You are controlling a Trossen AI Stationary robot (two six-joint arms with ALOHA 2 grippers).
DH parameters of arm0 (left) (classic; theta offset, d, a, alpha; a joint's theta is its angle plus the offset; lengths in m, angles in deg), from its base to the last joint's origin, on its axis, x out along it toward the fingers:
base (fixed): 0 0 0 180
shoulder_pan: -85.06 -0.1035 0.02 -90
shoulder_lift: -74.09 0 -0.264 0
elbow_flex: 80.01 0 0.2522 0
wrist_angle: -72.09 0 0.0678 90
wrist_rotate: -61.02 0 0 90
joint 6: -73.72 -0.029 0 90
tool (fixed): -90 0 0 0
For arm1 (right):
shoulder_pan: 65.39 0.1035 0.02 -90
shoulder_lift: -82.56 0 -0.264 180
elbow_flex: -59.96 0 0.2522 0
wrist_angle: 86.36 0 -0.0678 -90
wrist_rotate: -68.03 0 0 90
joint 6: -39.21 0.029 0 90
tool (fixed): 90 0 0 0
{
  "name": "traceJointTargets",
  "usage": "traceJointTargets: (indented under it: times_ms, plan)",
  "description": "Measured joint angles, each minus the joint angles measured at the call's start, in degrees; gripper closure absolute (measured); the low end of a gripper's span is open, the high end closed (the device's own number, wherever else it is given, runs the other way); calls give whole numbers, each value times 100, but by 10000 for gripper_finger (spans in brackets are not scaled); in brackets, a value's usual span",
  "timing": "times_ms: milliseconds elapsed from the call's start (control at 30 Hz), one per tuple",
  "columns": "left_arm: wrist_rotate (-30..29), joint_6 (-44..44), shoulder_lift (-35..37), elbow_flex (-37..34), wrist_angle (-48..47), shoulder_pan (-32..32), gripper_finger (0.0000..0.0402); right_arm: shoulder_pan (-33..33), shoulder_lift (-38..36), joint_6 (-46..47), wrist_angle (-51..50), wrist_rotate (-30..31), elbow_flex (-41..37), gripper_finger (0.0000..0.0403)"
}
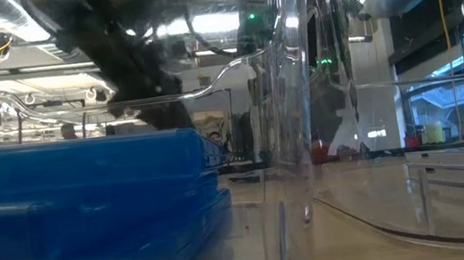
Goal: Pick & place jewel cases by type
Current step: Put the black cd case into the right transparent bin
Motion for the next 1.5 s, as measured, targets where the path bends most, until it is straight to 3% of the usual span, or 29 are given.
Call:
traceJointTargets:
  times_ms: [100, 333, 567, 733, 1500]
  plan:
    - [-309, -336, -366, 164, -7, 104, 297, -2, 0, 122, 13, -20, -2, 201]
    - [-28, -921, -1097, 506, 436, 268, 298, -2, 0, 124, 156, -111, -7, 201]
    - [-300, -1846, -1720, 642, 519, 308, 299, -9, 0, 120, 295, -156, -13, 201]
    - [-519, -1980, -1822, 636, 370, 351, 299, -11, 0, 120, 309, -175, -15, 201]
    - [-408, -3607, -2084, 650, 663, 371, 300, -179, 33, 258, 946, -517, -42, 201]
